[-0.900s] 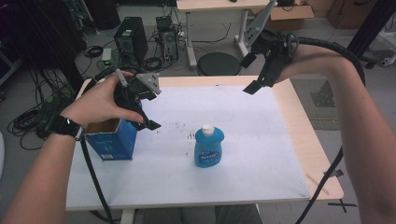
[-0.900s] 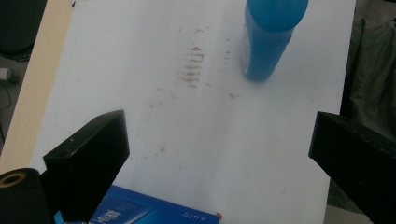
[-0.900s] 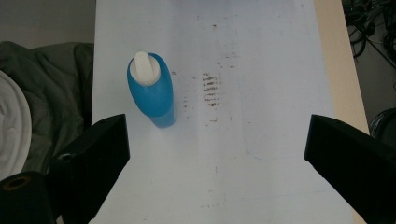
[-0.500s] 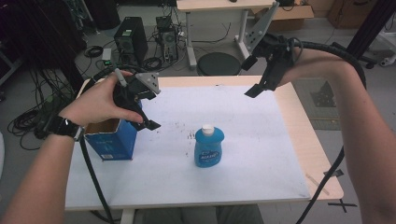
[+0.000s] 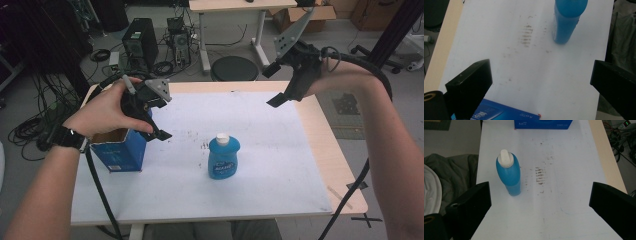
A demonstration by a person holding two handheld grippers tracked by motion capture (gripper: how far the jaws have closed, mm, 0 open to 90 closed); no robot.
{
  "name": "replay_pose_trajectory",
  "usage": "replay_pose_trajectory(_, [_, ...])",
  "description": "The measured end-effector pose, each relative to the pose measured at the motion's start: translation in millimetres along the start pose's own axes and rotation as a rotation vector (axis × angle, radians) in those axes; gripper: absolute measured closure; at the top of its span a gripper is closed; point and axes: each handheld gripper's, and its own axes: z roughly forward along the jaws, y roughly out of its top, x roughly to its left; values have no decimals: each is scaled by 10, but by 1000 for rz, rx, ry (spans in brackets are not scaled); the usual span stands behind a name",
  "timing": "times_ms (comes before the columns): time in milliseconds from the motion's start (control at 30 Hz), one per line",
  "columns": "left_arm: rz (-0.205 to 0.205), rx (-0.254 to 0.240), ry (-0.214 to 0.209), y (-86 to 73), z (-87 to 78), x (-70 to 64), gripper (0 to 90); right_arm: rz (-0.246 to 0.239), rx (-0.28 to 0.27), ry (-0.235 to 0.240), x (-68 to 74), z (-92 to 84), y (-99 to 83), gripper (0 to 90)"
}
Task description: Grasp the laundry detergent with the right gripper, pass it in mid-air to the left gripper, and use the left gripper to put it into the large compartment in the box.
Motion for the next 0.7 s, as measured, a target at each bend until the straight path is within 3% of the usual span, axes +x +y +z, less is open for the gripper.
replay_pose_trajectory(233, [-4, 3, 2, -1, 12, -7, 45, 2, -71, 17, -3, 98, -165, 35])
replay_pose_trajectory(367, [-7, 3, 1, -15, 36, -15, 45, -4, -113, 29, 15, 201, -254, 35])
replay_pose_trajectory(400, [-11, 1, -5, -21, 46, -20, 45, -6, -146, 39, 25, 270, -310, 35])
replay_pose_trajectory(700, [-14, 6, 0, -24, 29, -29, 45, 8, -220, 59, 42, 505, -514, 28])
